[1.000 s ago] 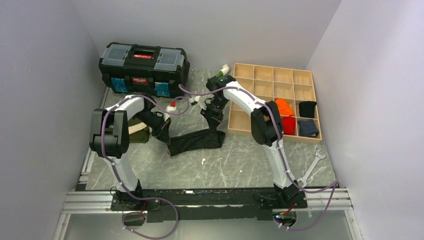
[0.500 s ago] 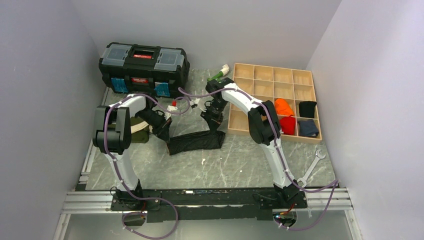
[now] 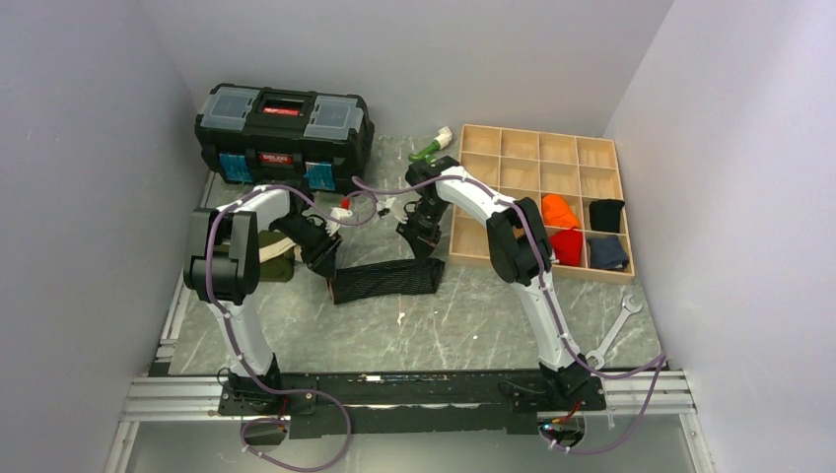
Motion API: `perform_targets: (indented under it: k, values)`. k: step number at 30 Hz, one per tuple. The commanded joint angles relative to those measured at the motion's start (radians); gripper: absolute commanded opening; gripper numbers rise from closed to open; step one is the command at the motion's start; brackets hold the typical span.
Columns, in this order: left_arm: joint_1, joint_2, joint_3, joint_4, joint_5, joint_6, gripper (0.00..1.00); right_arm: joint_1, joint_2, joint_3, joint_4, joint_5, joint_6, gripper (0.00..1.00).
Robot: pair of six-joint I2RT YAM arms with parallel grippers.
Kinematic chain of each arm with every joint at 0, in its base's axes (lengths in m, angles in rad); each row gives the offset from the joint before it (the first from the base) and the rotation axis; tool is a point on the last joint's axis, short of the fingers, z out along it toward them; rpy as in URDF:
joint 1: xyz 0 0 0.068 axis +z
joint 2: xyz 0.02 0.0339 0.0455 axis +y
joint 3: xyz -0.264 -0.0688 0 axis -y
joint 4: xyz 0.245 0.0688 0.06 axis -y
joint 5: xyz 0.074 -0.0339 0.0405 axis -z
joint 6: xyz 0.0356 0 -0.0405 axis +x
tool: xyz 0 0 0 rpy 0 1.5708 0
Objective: Roll the underwear
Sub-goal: Fold the underwear at the center of the board.
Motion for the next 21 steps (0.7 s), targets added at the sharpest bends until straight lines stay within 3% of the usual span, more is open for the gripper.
perform_targets:
  k: [1,10,21]
  values:
    - [-0.004,-0.019,0.014,0.020,-0.008,-0.013,0.40,-0.011,-0.013,-0.012,0.002,0.022,0.005,0.00]
    - [-0.004,-0.068,0.010,0.046,-0.012,-0.045,0.38,-0.011,-0.030,-0.031,0.013,0.012,0.013,0.00]
    - [-0.002,-0.215,-0.047,0.145,-0.013,-0.124,0.44,-0.009,-0.020,0.013,0.019,-0.020,0.034,0.01]
